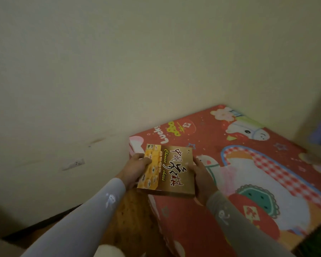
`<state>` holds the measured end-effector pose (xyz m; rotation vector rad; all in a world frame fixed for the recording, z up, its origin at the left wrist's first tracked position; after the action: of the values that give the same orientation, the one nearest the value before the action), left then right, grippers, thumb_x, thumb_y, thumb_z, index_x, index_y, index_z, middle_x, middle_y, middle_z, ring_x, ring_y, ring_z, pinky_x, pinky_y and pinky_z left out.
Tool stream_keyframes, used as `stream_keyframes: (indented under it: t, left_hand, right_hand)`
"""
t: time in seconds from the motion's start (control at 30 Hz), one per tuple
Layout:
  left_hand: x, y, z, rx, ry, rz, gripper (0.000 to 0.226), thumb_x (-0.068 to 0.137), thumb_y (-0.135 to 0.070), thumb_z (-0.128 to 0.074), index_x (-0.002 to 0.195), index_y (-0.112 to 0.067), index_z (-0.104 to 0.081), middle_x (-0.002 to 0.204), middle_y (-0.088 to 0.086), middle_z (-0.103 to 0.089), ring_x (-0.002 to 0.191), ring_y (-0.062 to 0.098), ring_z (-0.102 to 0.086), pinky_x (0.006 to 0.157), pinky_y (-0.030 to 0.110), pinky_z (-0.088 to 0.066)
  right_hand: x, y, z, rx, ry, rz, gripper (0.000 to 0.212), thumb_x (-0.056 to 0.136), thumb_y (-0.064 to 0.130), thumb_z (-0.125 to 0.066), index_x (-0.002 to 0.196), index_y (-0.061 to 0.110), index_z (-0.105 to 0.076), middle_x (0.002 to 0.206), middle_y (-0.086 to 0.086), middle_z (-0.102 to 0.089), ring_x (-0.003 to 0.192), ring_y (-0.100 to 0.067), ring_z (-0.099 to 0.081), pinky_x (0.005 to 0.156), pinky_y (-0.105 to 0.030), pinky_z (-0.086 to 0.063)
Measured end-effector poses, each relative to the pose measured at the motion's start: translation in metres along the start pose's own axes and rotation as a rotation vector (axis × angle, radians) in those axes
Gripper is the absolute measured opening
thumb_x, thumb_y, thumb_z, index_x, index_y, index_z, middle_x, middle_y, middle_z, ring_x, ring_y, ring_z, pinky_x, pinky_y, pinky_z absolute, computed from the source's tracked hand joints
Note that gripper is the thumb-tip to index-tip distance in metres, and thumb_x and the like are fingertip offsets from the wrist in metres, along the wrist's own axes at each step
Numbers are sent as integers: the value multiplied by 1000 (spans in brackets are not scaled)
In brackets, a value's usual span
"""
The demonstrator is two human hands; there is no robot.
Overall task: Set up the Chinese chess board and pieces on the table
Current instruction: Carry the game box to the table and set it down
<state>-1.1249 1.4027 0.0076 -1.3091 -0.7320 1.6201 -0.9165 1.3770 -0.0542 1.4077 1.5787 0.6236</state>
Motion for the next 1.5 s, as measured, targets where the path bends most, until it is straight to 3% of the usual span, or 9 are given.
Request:
stream_keyframes:
  t: [0.27,0.4,0.5,0.63,0.87,1.03,1.17,1.27,1.5]
  left_hand:
    - [88,-50,-117,99,386,-65,20,93,-9,-48,102,-23,-60,107,12,-69,98,31,-67,87,45,-55]
    - [140,-65,-176,151,589,-117,27,91,2,-44,91,-16,-65,85,6,-73,74,21,-69,70,34,-58]
    - [186,-68,-211,188,725,-131,26,83,-2,-54,106,-7,-65,87,11,-74,76,26,-71,74,41,-59]
    - [252,-58,-256,280,911,-92,29,85,-7,-54,112,-14,-61,99,13,-72,86,32,-70,84,51,-55]
    - [331,-12,-319,289,990,-135,24,83,-12,-56,105,-20,-63,100,11,-74,90,32,-71,87,54,-54]
    - [363,25,-355,195,1006,-232,21,87,-6,-54,102,-16,-64,99,15,-73,92,35,-70,87,53,-54]
    - [365,48,-360,149,993,-244,18,87,-2,-52,95,-13,-65,90,17,-73,81,34,-69,87,57,-53]
    - [357,56,-362,154,999,-248,18,89,-1,-50,94,-11,-64,79,14,-72,66,28,-68,75,47,-56]
    - [328,32,-363,217,1059,-293,18,90,2,-49,93,-10,-63,82,12,-73,78,30,-68,86,49,-53]
  right_hand:
    - [31,30,90,81,-328,102,43,92,6,-49,129,27,-52,107,-12,-72,89,-29,-70,75,-43,-58]
    - [43,31,127,96,-511,160,46,94,8,-49,137,23,-43,105,-11,-73,85,-24,-72,69,-37,-57]
    - [59,21,145,125,-657,188,49,95,10,-50,141,25,-41,108,-9,-72,87,-23,-72,73,-39,-57]
    - [97,-4,162,171,-808,211,46,96,11,-49,138,29,-44,110,-7,-72,92,-25,-70,75,-41,-57]
    - [151,-31,215,126,-842,261,45,96,14,-53,138,28,-44,113,-11,-70,97,-32,-69,67,-38,-58]
    - [180,-62,252,109,-770,338,36,97,12,-50,128,29,-50,98,-8,-75,79,-24,-72,58,-37,-59]
    - [180,-80,258,111,-766,366,34,96,12,-52,125,29,-51,91,-5,-76,79,-23,-72,64,-40,-60]
    - [171,-89,261,120,-791,372,41,95,13,-54,132,29,-50,93,-7,-75,82,-25,-71,67,-41,-59]
    - [148,-74,251,140,-820,406,38,97,10,-50,133,23,-48,83,-7,-75,68,-20,-72,52,-30,-55]
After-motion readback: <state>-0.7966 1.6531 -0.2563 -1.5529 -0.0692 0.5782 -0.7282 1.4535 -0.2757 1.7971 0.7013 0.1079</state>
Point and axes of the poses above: each hand's wrist, its own x-axis towards the middle knuckle, its own z-axis out of the back of the hand, y = z × x, the point moved 8 cm from there along x, towards the middle knuckle
